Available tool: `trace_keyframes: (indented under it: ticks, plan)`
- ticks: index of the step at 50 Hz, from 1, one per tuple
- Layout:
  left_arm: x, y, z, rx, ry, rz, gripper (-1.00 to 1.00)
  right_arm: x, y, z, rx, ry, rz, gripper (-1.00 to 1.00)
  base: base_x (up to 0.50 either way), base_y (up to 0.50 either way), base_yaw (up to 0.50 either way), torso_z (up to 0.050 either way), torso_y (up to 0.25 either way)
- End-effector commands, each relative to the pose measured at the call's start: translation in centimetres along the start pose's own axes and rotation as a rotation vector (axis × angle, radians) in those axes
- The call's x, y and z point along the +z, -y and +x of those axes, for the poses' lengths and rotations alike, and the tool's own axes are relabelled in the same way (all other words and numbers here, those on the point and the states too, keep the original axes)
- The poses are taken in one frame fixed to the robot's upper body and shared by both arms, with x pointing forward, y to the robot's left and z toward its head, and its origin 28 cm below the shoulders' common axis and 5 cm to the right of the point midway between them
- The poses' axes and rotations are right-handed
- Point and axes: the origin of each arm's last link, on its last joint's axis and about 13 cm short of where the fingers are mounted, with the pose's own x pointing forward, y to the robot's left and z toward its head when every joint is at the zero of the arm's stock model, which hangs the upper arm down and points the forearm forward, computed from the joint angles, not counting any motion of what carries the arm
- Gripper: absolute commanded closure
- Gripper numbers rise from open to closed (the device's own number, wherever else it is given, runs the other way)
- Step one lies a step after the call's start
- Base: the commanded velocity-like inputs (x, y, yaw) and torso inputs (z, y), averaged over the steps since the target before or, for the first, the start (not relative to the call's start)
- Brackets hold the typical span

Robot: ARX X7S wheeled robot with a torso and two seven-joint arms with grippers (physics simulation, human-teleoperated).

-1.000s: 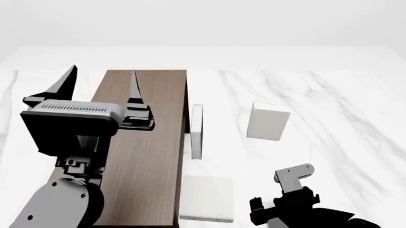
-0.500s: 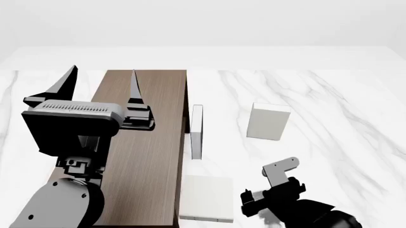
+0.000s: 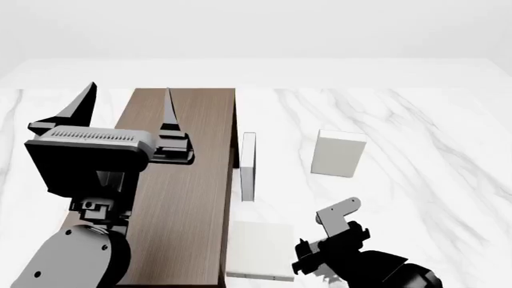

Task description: Pick up the book on the right and place it under the cabinet shelf.

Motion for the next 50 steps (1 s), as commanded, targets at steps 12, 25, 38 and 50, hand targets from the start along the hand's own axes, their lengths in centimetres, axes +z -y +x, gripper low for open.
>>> trace_keyframes:
  ticks: [12,25,38,50]
  plan:
    - [0.2,-0.1,0.0,0.003,0.007,-0.007,-1.00,1.1,-1.7,-0.6,0.079,0.026,-0.025,-1.00,0.00,0.00,0.00,0.000,0.000]
    - [0.3,-0.1,0.0,0.004,0.009,-0.007,-1.00,0.6,-3.0,1.5,0.164,-0.015,-0.054,-1.00,0.00,0.00,0.00,0.000,-0.001]
    - [0.2,-0.2,0.0,0.007,0.009,-0.007,-1.00,0.9,-4.5,4.1,0.255,-0.043,-0.067,-1.00,0.00,0.00,0.00,0.000,-0.006]
    - [0.3,-0.3,-0.1,0.010,0.010,-0.009,-1.00,1.3,-6.0,4.4,0.323,-0.032,-0.096,-1.00,0.01,0.00,0.02,0.000,-0.011]
